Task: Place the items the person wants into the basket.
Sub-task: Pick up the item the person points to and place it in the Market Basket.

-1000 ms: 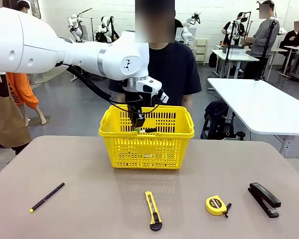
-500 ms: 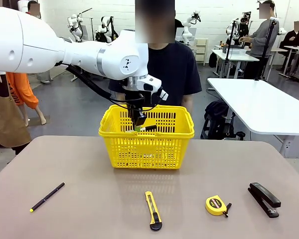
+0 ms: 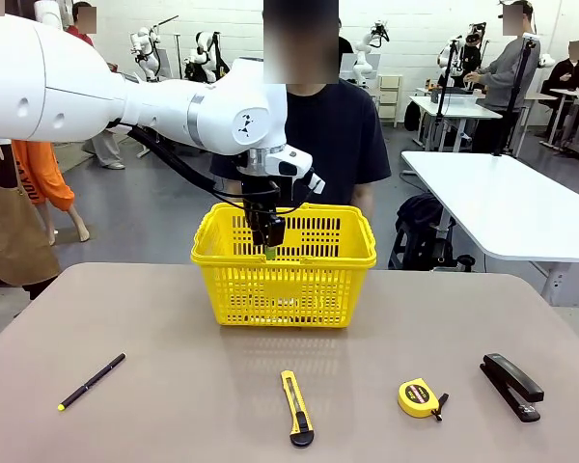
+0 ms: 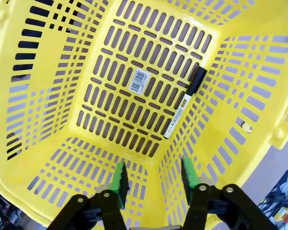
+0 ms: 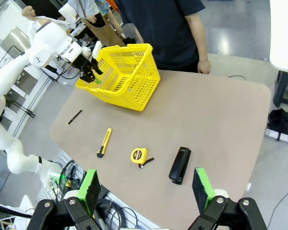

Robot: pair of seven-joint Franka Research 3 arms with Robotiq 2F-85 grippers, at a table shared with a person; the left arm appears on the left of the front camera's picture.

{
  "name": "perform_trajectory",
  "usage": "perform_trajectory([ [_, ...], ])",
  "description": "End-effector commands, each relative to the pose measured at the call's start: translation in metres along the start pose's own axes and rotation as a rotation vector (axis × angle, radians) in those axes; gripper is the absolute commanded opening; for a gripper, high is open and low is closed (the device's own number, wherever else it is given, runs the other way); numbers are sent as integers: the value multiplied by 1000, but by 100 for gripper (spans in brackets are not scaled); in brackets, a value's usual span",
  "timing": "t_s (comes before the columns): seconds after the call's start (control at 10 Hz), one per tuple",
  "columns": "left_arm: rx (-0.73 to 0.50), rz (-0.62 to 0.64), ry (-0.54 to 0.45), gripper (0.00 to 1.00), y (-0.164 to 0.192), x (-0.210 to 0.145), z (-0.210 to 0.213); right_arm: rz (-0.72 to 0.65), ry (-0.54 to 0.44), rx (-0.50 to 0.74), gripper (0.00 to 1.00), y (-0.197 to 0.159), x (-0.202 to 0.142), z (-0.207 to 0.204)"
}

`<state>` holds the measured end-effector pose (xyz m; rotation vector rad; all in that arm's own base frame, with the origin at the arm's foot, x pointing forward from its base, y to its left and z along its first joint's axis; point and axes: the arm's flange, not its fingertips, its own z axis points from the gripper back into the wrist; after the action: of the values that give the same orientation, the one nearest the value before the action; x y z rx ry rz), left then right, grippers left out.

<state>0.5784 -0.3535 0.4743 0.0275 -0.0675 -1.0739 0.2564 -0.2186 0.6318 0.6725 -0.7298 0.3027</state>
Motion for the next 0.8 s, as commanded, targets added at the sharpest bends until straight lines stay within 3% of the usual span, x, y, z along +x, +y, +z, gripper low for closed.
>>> perform_trajectory([
  [0.0,16,17,-9,100,3,2,-1,10,-13,21,100,-1,1,-1],
  [0.4,16,45,-8,100,5,3,0,10,-13,21,100,-1,1,-1],
  [0.7,20,189,-7,96,-6,0,34,10,-13,21,100,-1,1,-1],
])
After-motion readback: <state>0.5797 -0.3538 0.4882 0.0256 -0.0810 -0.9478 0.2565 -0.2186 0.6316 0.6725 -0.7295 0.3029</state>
